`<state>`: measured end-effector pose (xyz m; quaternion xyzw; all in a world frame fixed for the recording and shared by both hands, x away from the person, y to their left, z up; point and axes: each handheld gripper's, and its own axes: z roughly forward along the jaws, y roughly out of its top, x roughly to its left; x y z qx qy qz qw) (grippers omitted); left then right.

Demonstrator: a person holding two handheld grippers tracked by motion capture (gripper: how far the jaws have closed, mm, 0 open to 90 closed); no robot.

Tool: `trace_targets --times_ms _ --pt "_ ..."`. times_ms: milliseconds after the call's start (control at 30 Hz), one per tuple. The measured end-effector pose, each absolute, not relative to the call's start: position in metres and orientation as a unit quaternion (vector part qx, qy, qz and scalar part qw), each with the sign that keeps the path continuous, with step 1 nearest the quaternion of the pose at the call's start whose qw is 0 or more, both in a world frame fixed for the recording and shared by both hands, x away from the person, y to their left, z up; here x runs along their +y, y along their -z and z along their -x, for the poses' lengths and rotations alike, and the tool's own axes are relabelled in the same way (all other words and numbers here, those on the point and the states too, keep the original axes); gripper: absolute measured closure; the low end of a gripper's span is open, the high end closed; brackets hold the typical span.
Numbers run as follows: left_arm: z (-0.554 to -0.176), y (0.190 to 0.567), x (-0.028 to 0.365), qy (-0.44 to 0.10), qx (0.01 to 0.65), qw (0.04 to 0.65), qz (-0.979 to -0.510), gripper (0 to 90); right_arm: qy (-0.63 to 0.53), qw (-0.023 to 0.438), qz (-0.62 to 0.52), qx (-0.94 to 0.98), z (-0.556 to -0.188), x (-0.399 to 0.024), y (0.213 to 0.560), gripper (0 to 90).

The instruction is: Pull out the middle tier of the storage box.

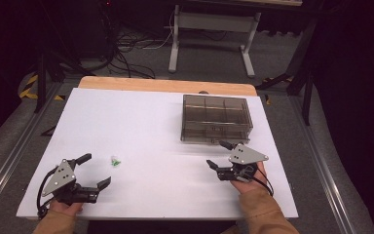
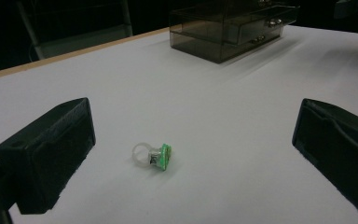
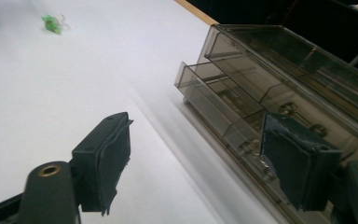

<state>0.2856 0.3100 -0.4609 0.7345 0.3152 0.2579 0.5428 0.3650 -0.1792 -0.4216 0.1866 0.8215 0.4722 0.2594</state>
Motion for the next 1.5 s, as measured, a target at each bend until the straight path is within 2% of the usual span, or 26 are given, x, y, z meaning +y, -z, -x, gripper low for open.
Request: trace_targets --times_ms 300,533,667,1033,1500 --pt "-0.286 0.461 0.310 -0.258 0.314 0.542 -0.735 0.2 -0.491 0.193 -0.203 0.825 -0.375 -0.183 0.419 17.6" --pt "-0.286 0.461 0.310 -0.258 0.316 0.543 -0.734 0.2 -0.470 0.176 -0.203 0.841 -0.381 -0.186 0.416 18.1" --pt "-0.286 0.461 0.310 -0.259 0.314 0.542 -0.735 0.2 -0.448 0.147 -0.198 0.859 -0.389 -0.187 0.413 18.4" --pt "-0.286 0.461 0.310 -0.260 0.313 0.542 -0.735 0.2 -0.388 0.163 -0.168 0.892 -0.395 -0.182 0.402 27.2" --pt "-0.285 0.461 0.310 -0.262 0.312 0.542 -0.735 0.2 -0.353 0.173 -0.159 0.906 -0.415 -0.185 0.388 30.7"
